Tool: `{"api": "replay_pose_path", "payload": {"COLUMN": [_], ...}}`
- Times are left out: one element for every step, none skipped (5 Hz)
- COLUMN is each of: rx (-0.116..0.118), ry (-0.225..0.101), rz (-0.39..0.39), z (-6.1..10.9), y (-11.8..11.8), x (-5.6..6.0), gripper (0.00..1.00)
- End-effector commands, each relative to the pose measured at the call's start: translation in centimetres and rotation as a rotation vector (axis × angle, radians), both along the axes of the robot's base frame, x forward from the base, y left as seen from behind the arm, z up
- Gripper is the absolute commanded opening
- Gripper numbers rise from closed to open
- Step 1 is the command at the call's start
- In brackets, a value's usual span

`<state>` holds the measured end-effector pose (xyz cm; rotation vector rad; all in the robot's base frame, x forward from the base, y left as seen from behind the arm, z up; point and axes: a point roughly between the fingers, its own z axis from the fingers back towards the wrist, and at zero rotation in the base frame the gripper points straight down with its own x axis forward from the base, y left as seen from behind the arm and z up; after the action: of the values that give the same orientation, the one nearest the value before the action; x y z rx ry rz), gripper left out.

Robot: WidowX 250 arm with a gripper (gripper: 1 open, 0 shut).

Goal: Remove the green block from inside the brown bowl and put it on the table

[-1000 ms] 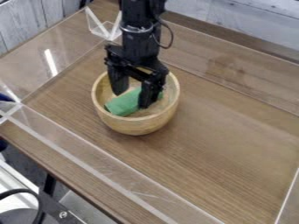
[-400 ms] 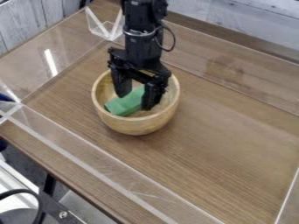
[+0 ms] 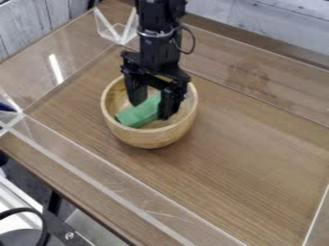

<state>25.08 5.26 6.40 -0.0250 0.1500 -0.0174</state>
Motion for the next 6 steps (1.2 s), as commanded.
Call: {"api": "replay_pose_path", "payload": {"rx": [0.018, 0.021, 0.027, 0.031, 0.030, 0.028], "ry": [-0.090, -0.088, -0.080, -0.071, -0.072, -0.073], "rz": [-0.010, -0.009, -0.011, -0.012, -0.015, -0.017], "z": [2.0, 1.6, 1.1, 0.6, 0.7, 0.9], "y": [0.3, 0.5, 0.6, 0.7, 0.7, 0.6], "x": [1.4, 1.5, 1.5, 1.3, 1.2, 1.1], "gripper": [1.00, 1.00, 1.00, 1.00, 1.00, 1.00]}}
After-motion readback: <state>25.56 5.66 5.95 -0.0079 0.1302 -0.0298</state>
